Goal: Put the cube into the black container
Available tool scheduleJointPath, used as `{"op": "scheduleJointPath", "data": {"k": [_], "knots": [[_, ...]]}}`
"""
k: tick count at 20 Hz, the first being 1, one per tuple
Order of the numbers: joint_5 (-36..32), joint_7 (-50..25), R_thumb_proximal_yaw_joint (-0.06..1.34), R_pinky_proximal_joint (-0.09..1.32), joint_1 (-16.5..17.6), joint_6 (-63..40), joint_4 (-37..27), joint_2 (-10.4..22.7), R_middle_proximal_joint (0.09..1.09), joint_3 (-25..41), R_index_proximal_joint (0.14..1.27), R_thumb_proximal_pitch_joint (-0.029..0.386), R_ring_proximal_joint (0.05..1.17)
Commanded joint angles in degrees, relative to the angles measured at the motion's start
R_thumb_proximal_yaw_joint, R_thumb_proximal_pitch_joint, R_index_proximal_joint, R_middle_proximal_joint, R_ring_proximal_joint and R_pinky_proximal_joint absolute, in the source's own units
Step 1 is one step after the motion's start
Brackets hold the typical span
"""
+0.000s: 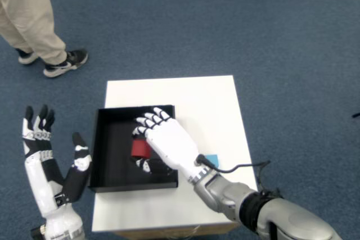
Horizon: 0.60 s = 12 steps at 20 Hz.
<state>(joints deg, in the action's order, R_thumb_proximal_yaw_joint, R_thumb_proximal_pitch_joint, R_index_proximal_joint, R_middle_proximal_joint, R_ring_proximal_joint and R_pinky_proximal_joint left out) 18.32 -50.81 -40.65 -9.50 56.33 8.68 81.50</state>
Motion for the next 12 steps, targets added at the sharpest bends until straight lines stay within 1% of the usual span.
{"op": "scheduleJointPath", "data": {"k": [1,12], "knots": [[-2.2,-1.8,0.73,0.12,-3.9,1.2,-1.2,-0.1,0.28,1.0,0.71,0.137,0.25],[-3.4,-2.8,0.71,0.09,-4.2,1.8,-0.3,-0.2,0.25,1.8,0.65,0.137,0.23]]}}
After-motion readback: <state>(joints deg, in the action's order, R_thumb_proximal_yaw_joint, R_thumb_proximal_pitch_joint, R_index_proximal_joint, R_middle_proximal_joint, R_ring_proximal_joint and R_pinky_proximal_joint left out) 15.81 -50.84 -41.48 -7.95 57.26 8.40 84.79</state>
